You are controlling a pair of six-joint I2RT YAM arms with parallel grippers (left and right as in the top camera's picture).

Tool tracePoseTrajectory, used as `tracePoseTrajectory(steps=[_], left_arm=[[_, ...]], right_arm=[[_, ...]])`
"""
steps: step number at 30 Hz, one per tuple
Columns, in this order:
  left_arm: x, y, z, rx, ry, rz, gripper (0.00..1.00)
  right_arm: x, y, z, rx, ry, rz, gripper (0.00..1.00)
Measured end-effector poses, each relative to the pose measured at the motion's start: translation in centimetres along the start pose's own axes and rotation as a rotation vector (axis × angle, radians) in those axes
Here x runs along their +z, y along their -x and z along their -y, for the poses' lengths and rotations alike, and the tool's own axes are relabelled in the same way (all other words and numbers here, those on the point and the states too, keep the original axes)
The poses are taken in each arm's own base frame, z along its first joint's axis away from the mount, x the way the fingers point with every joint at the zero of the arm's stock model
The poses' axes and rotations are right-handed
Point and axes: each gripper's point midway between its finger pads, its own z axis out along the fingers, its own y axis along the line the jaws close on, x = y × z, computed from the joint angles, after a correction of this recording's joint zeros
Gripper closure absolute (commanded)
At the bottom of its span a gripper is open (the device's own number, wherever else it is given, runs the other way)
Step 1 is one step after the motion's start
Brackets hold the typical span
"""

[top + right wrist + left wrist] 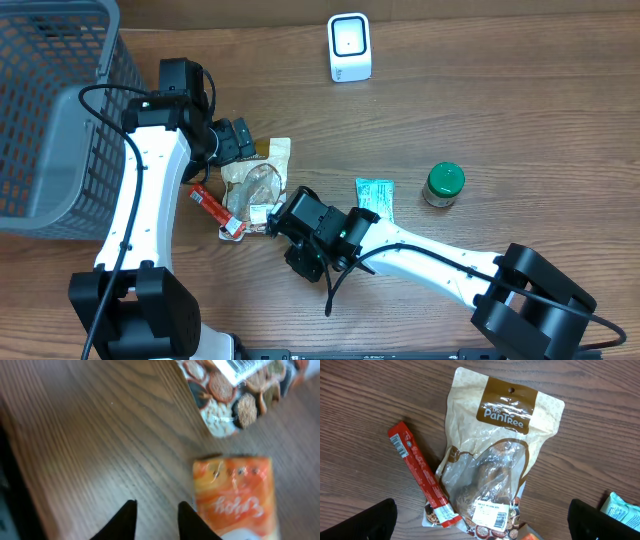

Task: Scan the item barcode

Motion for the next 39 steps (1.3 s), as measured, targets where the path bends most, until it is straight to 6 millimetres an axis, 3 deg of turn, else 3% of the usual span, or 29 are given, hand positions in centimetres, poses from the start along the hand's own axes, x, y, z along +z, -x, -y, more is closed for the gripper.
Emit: tracePoseTrajectory(steps=[5,15,23,39], left_arm=[[0.0,0.0,0.0,0.0,0.0,0.0,0.0],[0.0,0.0,0.0,0.0,0.0,0.0,0.0],[0.0,0.0,0.0,0.0,0.0,0.0,0.0],[0.0,0.0,0.0,0.0,0.0,0.0,0.0]], right_arm=[[0.0,0.4,-0.2,0.157,0.013,0.015,0.96],[0.2,1.3,0.2,0.508,0.011,0.068,0.96],[1.6,-2.1,1.2,0.772,-0.033,0.007,0.96],[2.7,-2.6,2.9,0.952,-0.11,0.034,0.96]])
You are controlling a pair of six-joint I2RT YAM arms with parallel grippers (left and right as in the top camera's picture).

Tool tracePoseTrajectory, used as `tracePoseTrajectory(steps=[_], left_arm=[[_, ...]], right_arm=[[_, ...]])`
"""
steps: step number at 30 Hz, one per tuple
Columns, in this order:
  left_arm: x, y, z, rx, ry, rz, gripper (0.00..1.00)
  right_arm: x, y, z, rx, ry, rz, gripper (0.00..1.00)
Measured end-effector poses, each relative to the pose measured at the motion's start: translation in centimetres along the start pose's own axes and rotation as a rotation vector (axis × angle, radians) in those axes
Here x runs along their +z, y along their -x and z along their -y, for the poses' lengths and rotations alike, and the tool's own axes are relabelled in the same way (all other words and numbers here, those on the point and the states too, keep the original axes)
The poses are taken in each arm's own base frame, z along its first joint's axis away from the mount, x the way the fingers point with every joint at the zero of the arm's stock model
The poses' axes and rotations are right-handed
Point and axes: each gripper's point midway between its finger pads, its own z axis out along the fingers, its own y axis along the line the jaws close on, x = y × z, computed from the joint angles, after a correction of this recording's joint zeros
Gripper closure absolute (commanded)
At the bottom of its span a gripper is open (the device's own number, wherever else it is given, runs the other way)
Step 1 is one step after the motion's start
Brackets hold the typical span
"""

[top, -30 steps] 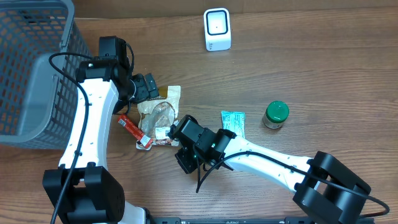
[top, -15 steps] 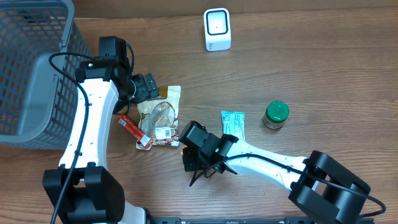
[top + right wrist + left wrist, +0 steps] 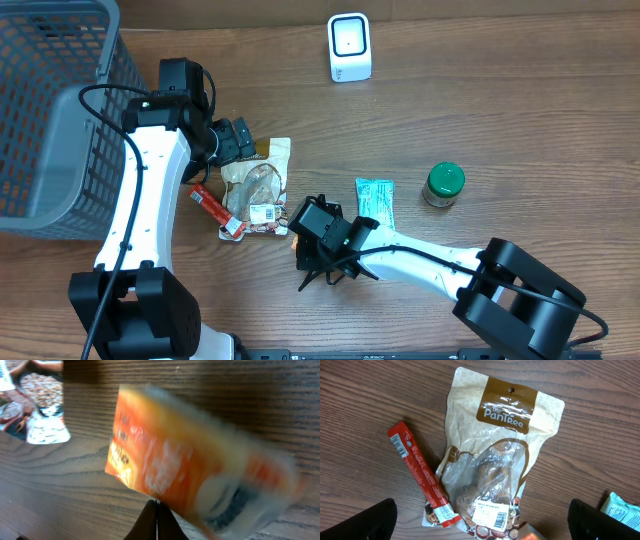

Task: Scan the item barcode

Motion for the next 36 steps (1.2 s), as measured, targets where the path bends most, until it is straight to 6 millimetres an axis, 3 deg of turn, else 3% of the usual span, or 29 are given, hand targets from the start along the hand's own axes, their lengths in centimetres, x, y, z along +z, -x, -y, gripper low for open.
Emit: tracePoseTrajectory(steps=[10,22,26,36], left_arm=[[0.0,0.0,0.0,0.0,0.0,0.0,0.0],[0.0,0.0,0.0,0.0,0.0,0.0,0.0],[0.0,0.0,0.0,0.0,0.0,0.0,0.0],[0.0,0.0,0.0,0.0,0.0,0.0,0.0]], right_arm=[[-0.2,3.1,0.2,0.041,0.002,0.117,0.96],[-0.5,5.0,-0.3,0.042,0.012,0.213,0.96],[-0.5,4.8,-0.1,0.042,0.005,0.205,0.96],[-0.2,1.8,-0.6,0.043,0.047,0.033,0.96]])
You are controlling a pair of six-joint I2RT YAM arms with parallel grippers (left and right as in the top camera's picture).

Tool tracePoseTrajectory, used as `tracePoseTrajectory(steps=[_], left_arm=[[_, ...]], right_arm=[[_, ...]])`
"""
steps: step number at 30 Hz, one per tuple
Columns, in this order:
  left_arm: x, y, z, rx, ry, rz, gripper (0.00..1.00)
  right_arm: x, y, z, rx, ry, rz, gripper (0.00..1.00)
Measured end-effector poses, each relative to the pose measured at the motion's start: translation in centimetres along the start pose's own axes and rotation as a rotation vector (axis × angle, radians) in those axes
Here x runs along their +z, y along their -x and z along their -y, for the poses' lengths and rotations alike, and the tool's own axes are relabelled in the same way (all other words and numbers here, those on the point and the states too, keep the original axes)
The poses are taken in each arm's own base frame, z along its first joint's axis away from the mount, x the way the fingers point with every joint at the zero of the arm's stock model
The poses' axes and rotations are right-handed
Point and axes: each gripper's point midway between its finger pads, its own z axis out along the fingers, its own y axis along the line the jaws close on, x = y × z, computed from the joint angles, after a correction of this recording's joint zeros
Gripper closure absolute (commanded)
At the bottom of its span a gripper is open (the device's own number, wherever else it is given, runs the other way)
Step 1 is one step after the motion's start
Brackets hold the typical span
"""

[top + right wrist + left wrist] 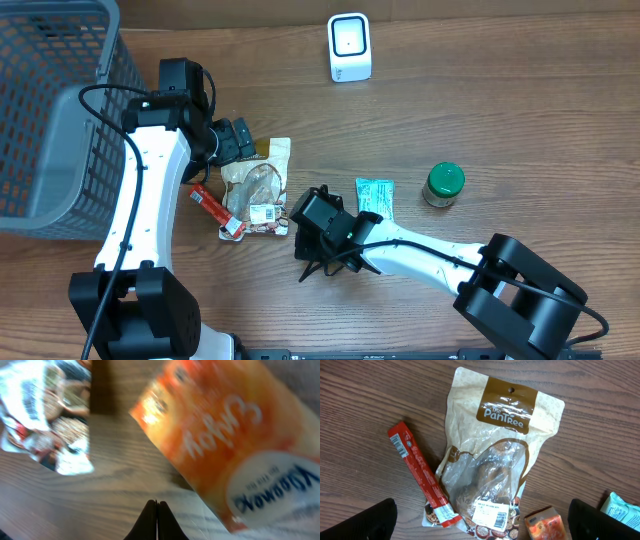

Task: Scan the item barcode

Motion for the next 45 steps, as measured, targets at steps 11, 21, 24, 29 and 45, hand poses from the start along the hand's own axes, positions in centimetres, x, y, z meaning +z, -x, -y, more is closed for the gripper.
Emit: tracePoseTrajectory(steps=[11,21,24,29,45], left_arm=[[0.0,0.0,0.0,0.0,0.0,0.0,0.0],[0.0,0.0,0.0,0.0,0.0,0.0,0.0],[0.0,0.0,0.0,0.0,0.0,0.0,0.0],[0.0,0.0,0.0,0.0,0.0,0.0,0.0],[0.0,0.0,0.0,0.0,0.0,0.0,0.0]], right_arm=[[-0.6,0.6,4.1,0.086,-0.12,-0.048,0.96],[-0.5,2.0,2.7,0.07,-0.068,0.014,0.96],[-0.4,2.7,2.2,0.064,-0.048,0.047,0.96],[-0.5,3.7,2.1,0.06,-0.05,0.1,0.96],[-5.3,6.6,1.6,0.059,0.046,0.108,0.96]])
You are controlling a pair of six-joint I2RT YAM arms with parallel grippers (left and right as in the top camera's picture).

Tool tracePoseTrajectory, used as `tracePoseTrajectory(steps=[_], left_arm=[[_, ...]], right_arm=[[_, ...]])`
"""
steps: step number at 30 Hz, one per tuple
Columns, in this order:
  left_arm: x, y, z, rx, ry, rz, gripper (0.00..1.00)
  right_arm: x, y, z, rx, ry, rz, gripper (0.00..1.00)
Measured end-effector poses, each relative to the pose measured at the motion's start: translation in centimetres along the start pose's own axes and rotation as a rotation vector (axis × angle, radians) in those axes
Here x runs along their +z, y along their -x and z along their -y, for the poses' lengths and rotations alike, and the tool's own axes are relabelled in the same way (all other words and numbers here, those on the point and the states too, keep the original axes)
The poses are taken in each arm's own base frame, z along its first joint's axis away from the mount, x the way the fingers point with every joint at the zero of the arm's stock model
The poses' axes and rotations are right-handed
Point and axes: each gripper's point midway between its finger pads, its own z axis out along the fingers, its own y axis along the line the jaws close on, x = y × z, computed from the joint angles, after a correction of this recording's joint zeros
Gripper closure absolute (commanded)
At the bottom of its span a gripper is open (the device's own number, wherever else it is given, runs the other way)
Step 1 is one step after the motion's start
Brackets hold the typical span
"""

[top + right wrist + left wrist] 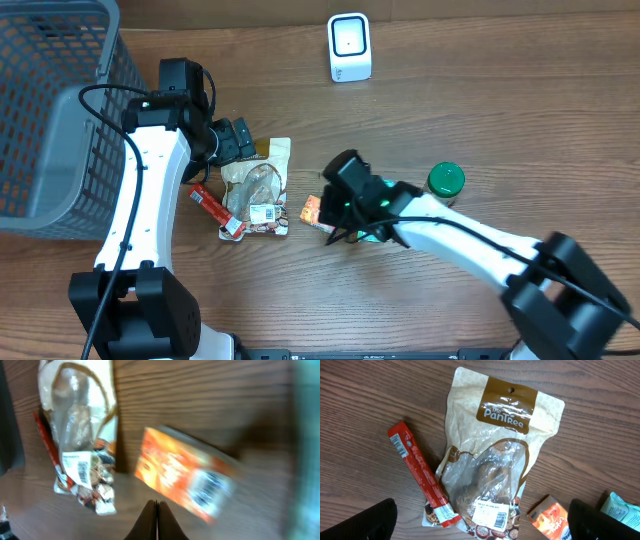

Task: Scan the item barcode

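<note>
A small orange snack packet (316, 212) lies flat on the wooden table, just right of a tan pouch (256, 186) bearing a white barcode label (491, 513). The orange packet (184, 483) is blurred in the right wrist view, lying past the fingertips of my right gripper (156, 514). That right gripper (337, 218) is shut and holds nothing. My left gripper (482, 530) hovers open above the pouch (490, 455), and the packet (552, 523) shows at its lower right. The white scanner (349, 47) stands at the back.
A red snack stick (214, 211) lies against the pouch's left side. A teal packet (622, 510) lies partly under my right arm, with a green-lidded jar (443, 183) to the right. A grey mesh basket (50, 110) fills the left edge.
My right gripper, still shut, now sits further right and further back, by the teal packet. The orange packet has turned askew beside the pouch and shows in the overhead view. The left arm is unchanged.
My right gripper first stood slightly open low beside the orange packet, below the pouch. Then it was shut with its tips at the packet. Later the packet showed next to the pouch's barcode corner. Now it lies tilted there, and the left arm has stayed still throughout.
</note>
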Motion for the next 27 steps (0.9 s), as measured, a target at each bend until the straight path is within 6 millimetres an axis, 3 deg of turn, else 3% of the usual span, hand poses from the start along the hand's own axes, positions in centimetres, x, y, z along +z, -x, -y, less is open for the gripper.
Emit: tracePoseTrajectory(steps=[3,8,18,27], left_arm=[[0.0,0.0,0.0,0.0,0.0,0.0,0.0],[0.0,0.0,0.0,0.0,0.0,0.0,0.0],[0.0,0.0,0.0,0.0,0.0,0.0,0.0],[0.0,0.0,0.0,0.0,0.0,0.0,0.0]], right_arm=[[-1.2,-0.4,1.7,0.027,-0.063,-0.023,0.96],[-1.5,-1.3,3.9,0.074,-0.161,-0.047,0.96],[1.2,-3.3,5.0,0.133,-0.243,-0.061,0.96],[1.9,-3.1,4.8,0.172,-0.236,-0.041,0.96]])
